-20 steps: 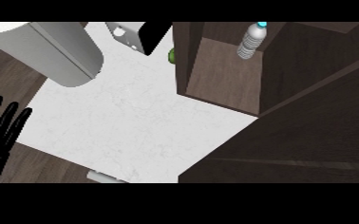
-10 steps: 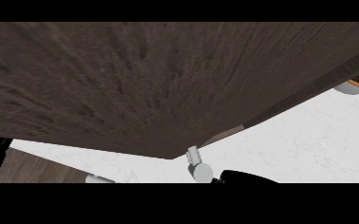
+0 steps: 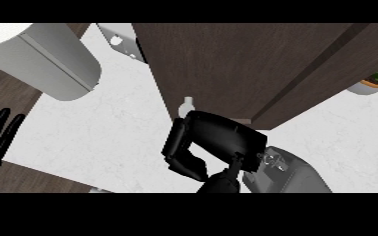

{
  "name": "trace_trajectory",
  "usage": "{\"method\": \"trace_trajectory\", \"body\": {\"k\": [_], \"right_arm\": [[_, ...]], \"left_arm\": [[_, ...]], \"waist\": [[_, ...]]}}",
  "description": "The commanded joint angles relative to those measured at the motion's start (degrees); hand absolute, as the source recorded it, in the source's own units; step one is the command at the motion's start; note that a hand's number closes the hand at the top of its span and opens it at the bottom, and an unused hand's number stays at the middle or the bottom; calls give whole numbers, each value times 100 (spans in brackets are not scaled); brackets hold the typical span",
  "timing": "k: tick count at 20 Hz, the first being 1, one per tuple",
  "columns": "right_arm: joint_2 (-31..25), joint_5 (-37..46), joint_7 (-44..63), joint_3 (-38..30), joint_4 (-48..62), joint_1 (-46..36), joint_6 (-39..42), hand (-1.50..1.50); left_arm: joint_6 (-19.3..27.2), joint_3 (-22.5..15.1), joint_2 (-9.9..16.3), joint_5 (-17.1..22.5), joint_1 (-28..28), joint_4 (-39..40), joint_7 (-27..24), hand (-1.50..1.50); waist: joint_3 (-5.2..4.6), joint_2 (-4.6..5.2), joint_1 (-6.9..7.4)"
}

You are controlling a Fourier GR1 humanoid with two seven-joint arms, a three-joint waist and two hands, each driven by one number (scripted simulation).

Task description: Pick up the bottled water, place it into the cabinet and close the cabinet

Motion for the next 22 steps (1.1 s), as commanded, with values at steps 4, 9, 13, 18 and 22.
{"method": "trace_trajectory", "body": {"k": [4,9,13,18,22], "right_arm": [[304,-165,117,-433,2041,-1921,-841,150],[309,86,-570,-631,3300,-2878,-1530,150],[311,221,-1013,-930,4223,-3456,-2168,150],[311,136,-1376,-951,4708,-3696,-2811,150],[312,17,-1640,-976,4856,-3557,-3299,150]], "left_arm": [[-161,88,10,79,110,53,-20,-150],[-247,194,-97,54,176,354,-163,-150],[-337,260,-25,54,225,280,-150,-150],[-370,364,-58,154,175,375,-172,-150],[-510,372,-60,133,498,208,-222,-150]], "waist": [[42,5,-52],[43,18,-213],[52,21,-245],[55,36,-336],[64,8,-303]]}}
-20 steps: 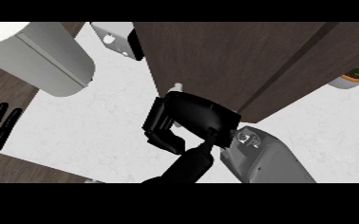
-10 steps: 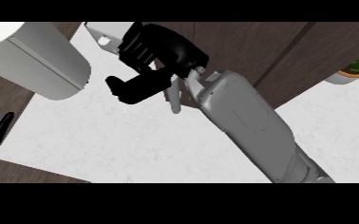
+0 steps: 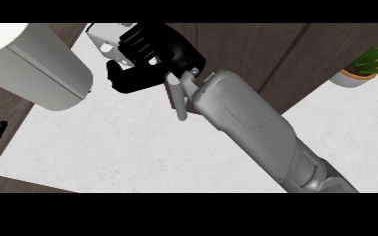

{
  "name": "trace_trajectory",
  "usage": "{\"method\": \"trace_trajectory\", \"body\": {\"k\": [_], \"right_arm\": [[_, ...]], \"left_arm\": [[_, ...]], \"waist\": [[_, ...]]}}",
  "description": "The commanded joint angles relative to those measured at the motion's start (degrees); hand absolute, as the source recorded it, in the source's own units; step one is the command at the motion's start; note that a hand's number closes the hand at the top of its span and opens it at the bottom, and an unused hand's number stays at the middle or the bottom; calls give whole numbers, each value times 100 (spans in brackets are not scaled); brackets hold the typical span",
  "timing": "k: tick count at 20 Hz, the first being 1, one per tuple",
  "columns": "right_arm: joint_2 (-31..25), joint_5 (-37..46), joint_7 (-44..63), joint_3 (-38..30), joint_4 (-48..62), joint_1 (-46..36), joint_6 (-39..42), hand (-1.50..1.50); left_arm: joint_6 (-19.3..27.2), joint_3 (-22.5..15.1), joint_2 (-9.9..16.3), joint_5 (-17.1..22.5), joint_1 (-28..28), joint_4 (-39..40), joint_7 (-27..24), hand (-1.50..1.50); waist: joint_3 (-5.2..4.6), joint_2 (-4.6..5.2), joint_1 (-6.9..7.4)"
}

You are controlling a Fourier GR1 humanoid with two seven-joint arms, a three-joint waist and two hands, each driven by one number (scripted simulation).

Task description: Pick up the bottled water, place it into the cabinet and close the cabinet

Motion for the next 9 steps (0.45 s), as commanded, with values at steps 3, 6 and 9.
{"method": "trace_trajectory", "body": {"k": [3,6,9], "right_arm": [[-6,-89,-609,-759,982,-435,-923,-150],[-6,-352,-693,-781,991,-535,-1190,-150],[-6,-483,-775,-595,1129,-577,-1384,-150]], "left_arm": [[-30,57,16,67,68,-47,37,-150],[-119,103,-5,45,167,-7,-32,-150],[-153,131,4,38,269,-79,-33,-150]], "waist": [[13,194,-95],[8,185,-58],[9,154,-99]]}}
